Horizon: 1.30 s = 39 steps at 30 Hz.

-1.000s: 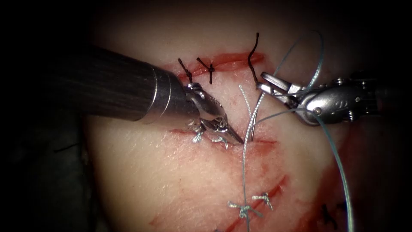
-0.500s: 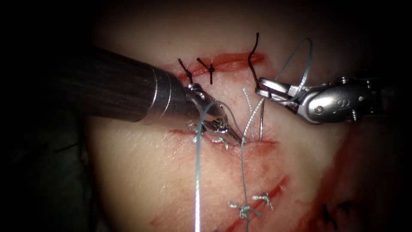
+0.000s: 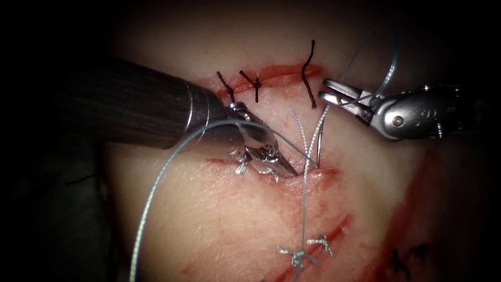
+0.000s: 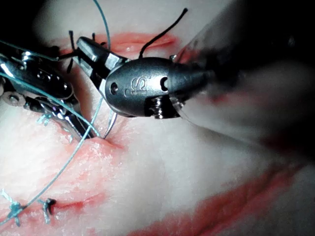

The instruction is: Wound Closure

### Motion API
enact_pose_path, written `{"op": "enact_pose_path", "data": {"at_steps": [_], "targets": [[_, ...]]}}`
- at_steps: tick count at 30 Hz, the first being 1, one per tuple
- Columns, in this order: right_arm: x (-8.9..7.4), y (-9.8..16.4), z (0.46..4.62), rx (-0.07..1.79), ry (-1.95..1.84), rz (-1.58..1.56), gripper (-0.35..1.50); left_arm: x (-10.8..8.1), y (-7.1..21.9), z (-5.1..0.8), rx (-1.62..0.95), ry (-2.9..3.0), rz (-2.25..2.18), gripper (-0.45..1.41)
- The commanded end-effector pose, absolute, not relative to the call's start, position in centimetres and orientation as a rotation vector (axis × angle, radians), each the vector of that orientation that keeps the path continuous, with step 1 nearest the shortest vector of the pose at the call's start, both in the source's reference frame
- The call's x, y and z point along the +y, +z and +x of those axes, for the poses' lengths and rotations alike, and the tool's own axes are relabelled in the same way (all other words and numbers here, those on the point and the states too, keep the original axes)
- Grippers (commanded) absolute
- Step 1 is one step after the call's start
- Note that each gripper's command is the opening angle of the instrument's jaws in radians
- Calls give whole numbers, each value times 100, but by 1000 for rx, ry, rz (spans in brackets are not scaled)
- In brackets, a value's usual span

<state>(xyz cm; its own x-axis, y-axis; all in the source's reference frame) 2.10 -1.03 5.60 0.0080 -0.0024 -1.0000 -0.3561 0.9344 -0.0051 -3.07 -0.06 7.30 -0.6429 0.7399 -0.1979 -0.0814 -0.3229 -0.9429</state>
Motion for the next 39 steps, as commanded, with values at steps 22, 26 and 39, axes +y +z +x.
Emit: {"op": "enact_pose_path", "data": {"at_steps": [22, 26, 39], "targets": [[-119, 573, 228, 1513, 317, -342, -35, -6, 733, -312, -1381, 2008, -863, -45], [-117, 571, 227, 1517, 346, -321, -35, -6, 733, -312, -1381, 2008, -863, -45], [-114, 566, 222, 1517, 537, -203, -35, -5, 731, -311, -1384, 2011, -868, -45]]}}
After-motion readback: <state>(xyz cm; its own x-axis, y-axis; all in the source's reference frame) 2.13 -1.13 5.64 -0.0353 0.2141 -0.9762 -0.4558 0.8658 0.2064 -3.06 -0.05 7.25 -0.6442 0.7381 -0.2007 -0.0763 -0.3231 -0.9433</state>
